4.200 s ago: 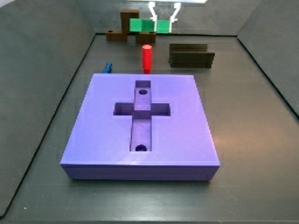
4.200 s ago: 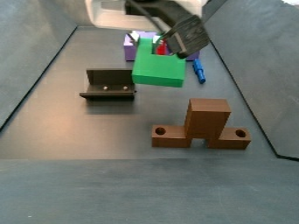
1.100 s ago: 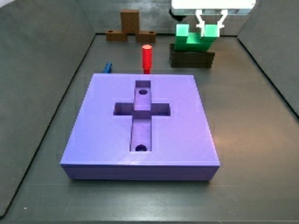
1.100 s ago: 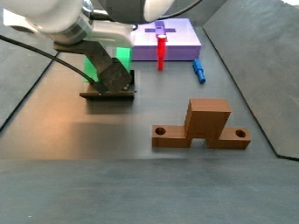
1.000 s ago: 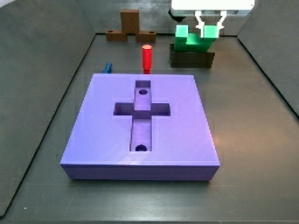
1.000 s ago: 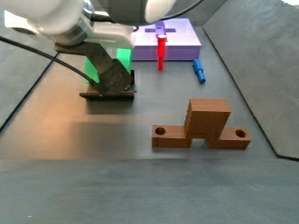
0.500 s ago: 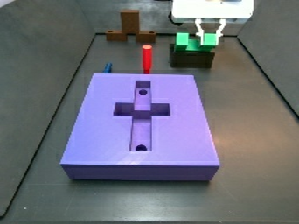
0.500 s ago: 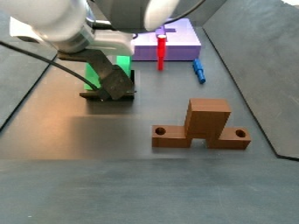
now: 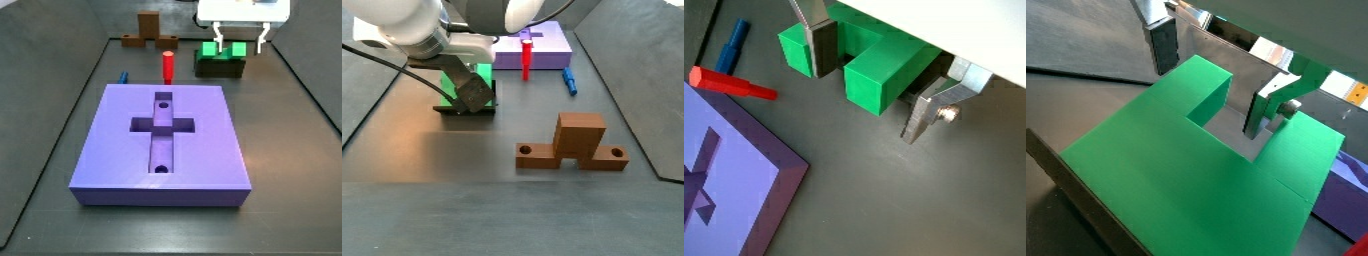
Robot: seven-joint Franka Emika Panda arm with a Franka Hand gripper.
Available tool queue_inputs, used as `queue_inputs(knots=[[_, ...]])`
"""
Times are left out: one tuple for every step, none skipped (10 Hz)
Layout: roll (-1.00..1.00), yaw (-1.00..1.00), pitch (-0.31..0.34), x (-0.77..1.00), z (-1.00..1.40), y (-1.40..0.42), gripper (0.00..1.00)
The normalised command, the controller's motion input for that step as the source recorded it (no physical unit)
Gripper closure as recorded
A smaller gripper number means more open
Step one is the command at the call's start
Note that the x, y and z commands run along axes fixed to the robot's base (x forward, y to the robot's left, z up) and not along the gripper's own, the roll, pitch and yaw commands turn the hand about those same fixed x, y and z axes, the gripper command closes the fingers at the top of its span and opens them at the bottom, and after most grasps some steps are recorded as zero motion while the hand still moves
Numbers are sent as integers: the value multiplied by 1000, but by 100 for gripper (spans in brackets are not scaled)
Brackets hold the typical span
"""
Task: Pick up the green object. Move up. Place the green object on the fixture. Regrasp the green object. Move to above the board. Insert the green object.
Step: Regrasp the green object.
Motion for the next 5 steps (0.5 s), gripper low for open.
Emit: queue_inputs(knots=[[620,0,-77,23,729,0,0],[863,0,-151,109,817,-37,0],[1000,0,-229,160,589,-146,0],[1000,0,-240,197,280,-177,0],[1000,31,-263,254,140,-197,0]])
